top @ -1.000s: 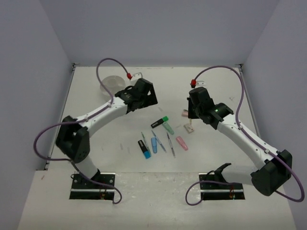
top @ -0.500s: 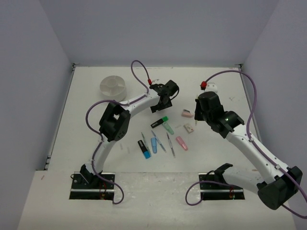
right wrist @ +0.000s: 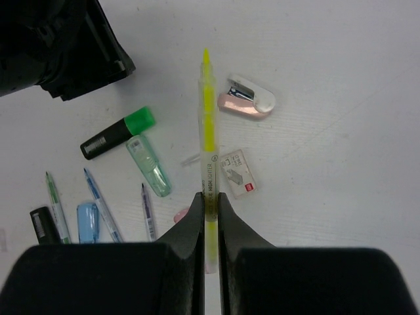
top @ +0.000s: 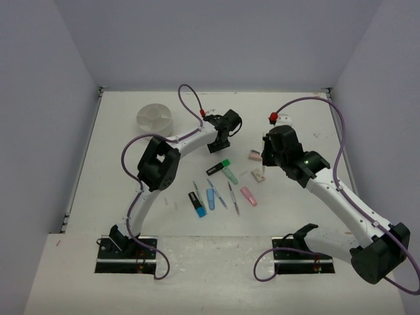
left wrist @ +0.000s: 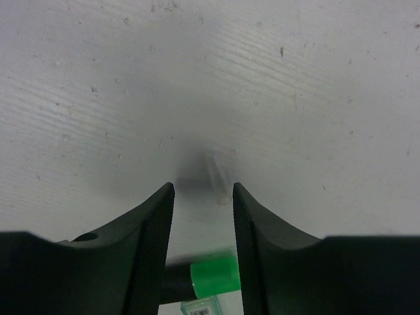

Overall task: Sort the stationery into containers
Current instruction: Close the pen cap on the pen.

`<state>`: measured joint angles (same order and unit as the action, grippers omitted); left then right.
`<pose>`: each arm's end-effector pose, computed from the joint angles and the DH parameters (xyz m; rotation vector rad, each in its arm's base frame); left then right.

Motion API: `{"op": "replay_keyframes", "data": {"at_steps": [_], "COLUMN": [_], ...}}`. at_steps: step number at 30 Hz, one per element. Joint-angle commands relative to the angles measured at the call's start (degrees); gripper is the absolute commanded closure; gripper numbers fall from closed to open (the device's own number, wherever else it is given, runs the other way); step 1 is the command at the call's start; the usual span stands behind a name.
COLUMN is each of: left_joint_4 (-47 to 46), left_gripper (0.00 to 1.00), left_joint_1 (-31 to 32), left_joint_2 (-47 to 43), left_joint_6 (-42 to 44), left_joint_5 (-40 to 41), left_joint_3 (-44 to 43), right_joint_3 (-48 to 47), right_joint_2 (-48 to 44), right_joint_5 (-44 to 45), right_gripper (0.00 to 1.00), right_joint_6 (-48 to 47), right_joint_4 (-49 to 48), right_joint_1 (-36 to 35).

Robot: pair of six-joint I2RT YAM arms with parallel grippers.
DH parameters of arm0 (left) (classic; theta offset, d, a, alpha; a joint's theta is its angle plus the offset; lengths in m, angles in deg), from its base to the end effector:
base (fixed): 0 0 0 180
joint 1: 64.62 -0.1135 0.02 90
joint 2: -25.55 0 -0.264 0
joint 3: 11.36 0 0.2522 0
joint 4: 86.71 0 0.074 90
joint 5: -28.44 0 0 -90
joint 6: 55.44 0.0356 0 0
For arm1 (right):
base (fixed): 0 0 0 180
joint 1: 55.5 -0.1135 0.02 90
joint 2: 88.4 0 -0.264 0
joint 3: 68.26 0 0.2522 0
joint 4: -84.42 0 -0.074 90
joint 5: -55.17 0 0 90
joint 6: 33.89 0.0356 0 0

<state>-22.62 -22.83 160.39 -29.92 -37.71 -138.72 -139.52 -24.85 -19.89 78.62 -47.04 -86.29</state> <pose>0.3749 -0.3157 0.1668 -0.6034 2.5510 -0.0081 0.2060 0.1121 0.3128 -0.0279 2.2620 0.1988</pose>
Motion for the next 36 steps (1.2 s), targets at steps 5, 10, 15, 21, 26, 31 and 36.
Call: {"op": "replay_keyframes", "data": {"at_steps": [5, 10, 15, 21, 26, 31, 36], "left_joint_4": [-2.3, -2.8, -3.5, -4.6, -4.8, -9.9, -24.5], "left_gripper": [0.67, 0.75, 0.75, 0.77, 0.98, 1.0, 1.0], "left_joint_1": [-0.8, -1.0, -1.5, -2.1, -2.5, -3.3, -3.0], "left_joint_2": [1.1, 1.8, 2.0, 2.8, 3.4, -3.2, -19.3], "left_joint_6": [0.9, 0.9, 1.1, 2.1, 3.6, 8.1, 19.7], "left_joint_5": [-0.3, -1.1, -2.3, -3.1, -4.1, -6.5, -11.2], "left_joint_3": [-2.0, -0.9, 1.6, 3.8, 4.7, 8.4, 19.9], "right_joint_3": [0.5, 0.8, 0.8, 0.9, 1.2, 3.2, 10.6], "right_joint_2": [1.3, 0.6, 0.4, 0.0, -0.6, -2.1, -8.7], "right_joint_5": [-2.2, -2.6, -3.0, -3.5, -4.1, -10.0, -24.3], "right_gripper": [1.0, 1.0, 1.0, 1.0, 1.0, 1.0, 1.0], "right_joint_6": [-1.3, -1.5, -1.6, -1.7, -1.7, -1.8, -0.5], "right_joint_4": [-2.0, -2.6, -2.5, -2.6, -3.2, -6.4, -16.9], "right_joint_1": [0.0, 0.0, 0.0, 0.0, 0.0, 0.0, -0.1]}}
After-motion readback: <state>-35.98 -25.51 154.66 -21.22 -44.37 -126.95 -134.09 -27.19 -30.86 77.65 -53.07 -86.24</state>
